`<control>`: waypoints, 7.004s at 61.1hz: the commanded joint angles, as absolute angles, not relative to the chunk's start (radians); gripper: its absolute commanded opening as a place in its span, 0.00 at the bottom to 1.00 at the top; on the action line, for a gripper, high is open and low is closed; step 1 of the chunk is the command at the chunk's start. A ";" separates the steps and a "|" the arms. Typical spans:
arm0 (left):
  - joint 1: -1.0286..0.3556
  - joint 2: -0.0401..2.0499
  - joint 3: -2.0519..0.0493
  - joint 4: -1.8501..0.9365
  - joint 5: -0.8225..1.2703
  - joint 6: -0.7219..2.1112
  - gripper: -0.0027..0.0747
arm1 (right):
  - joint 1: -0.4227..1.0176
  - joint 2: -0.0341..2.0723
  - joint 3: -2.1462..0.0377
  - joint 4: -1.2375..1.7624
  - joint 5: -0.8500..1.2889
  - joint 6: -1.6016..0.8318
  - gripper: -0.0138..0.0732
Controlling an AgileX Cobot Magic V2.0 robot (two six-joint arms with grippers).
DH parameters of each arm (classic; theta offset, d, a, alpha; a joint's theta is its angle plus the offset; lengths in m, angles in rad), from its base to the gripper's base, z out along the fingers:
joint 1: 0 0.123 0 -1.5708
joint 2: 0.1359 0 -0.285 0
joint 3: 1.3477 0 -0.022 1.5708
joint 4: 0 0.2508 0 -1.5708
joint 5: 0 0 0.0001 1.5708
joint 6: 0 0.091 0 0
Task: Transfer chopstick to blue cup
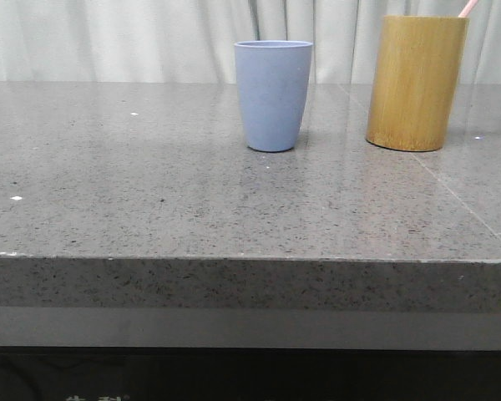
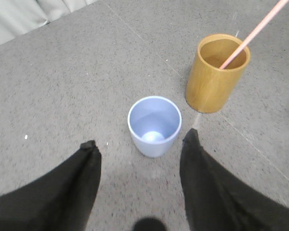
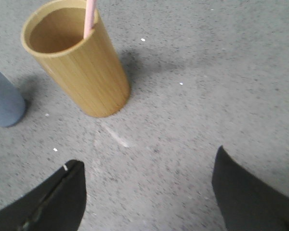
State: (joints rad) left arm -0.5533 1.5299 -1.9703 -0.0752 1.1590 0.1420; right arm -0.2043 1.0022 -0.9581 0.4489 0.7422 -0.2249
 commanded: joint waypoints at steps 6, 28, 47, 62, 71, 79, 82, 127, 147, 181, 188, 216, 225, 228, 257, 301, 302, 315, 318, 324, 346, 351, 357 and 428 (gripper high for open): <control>-0.482 1.323 -1.764 -0.089 1.010 0.123 0.51 | -0.209 1.083 -1.060 0.662 0.703 -0.357 0.80; -0.360 0.939 -1.206 -0.112 0.872 0.120 0.51 | -0.207 1.289 -1.232 0.873 0.717 -0.532 0.80; -0.360 0.744 -1.037 -0.220 0.874 0.120 0.51 | -0.162 1.484 -1.430 0.889 0.719 -0.533 0.80; -0.360 0.730 -1.038 -0.220 0.883 0.120 0.51 | -0.155 1.552 -1.477 0.888 0.723 -0.533 0.53; -0.360 0.730 -1.038 -0.220 0.883 0.120 0.51 | -0.155 1.552 -1.483 0.885 0.704 -0.533 0.34; -0.360 0.730 -1.038 -0.220 0.883 0.120 0.51 | -0.155 1.552 -1.483 0.885 0.712 -0.533 0.23; -0.360 0.730 -1.038 -0.220 0.883 0.120 0.51 | -0.155 1.551 -1.483 0.883 0.712 -0.533 0.19; -0.360 0.730 -1.038 -0.220 0.883 0.120 0.51 | -0.152 1.548 -2.035 0.662 1.048 -0.489 0.08; -0.360 0.730 -1.038 -0.220 0.881 0.120 0.51 | 0.110 1.551 -2.198 0.604 1.082 -0.482 0.08; -0.360 0.730 -1.038 -0.220 0.879 0.120 0.51 | 0.415 1.779 -2.198 0.255 0.996 -0.385 0.08; -0.360 0.730 -1.038 -0.220 0.879 0.120 0.51 | 0.415 1.823 -2.198 0.256 0.996 -0.385 0.08; -0.360 0.730 -1.038 -0.220 0.870 0.120 0.51 | 0.415 1.835 -2.208 0.248 1.029 -0.358 0.58; -0.360 0.730 -1.038 -0.220 0.870 0.120 0.51 | 0.415 1.763 -2.221 0.184 1.084 -0.314 0.57; -0.360 0.730 -1.038 -0.220 0.870 0.120 0.51 | 0.415 1.732 -2.221 0.146 1.103 -0.283 0.57; -0.360 0.731 -1.038 -0.220 0.870 0.120 0.51 | 0.275 1.305 -1.857 0.023 1.199 -0.036 0.57; -0.360 0.731 -1.038 -0.220 0.870 0.120 0.51 | 0.258 0.468 -0.933 0.032 0.888 -0.006 0.57; -0.360 0.731 -1.038 -0.220 0.870 0.120 0.51 | 0.258 0.457 -0.925 0.032 0.888 -0.006 0.57; -0.360 0.731 -1.038 -0.220 0.870 0.120 0.51 | 0.258 0.366 -0.853 0.032 0.889 -0.006 0.57; -0.360 0.731 -1.038 -0.220 0.870 0.120 0.50 | 0.258 0.366 -0.852 0.032 0.893 -0.006 0.57; -0.360 0.731 -1.038 -0.220 0.870 0.120 0.41 | 0.258 0.366 -0.852 0.032 0.893 -0.006 0.54; -0.360 0.731 -1.038 -0.220 0.863 0.120 0.01 | 0.258 0.366 -0.852 0.034 0.892 -0.006 0.09; -0.360 0.731 -1.038 -0.220 0.859 0.120 0.01 | 0.258 0.366 -0.852 0.030 0.885 -0.006 0.08; -0.360 0.731 -1.038 -0.220 0.859 0.120 0.01 | 0.258 0.366 -0.852 0.033 0.886 -0.006 0.08; -0.058 -0.023 -0.061 -0.154 0.037 0.174 0.01 | 0.258 0.366 -0.852 0.033 0.886 -0.006 0.08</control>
State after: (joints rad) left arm -0.0678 0.0046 -0.0834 -0.1275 0.1647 0.1797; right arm 0.2616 0.3559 -0.8321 0.0334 0.9606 -0.0064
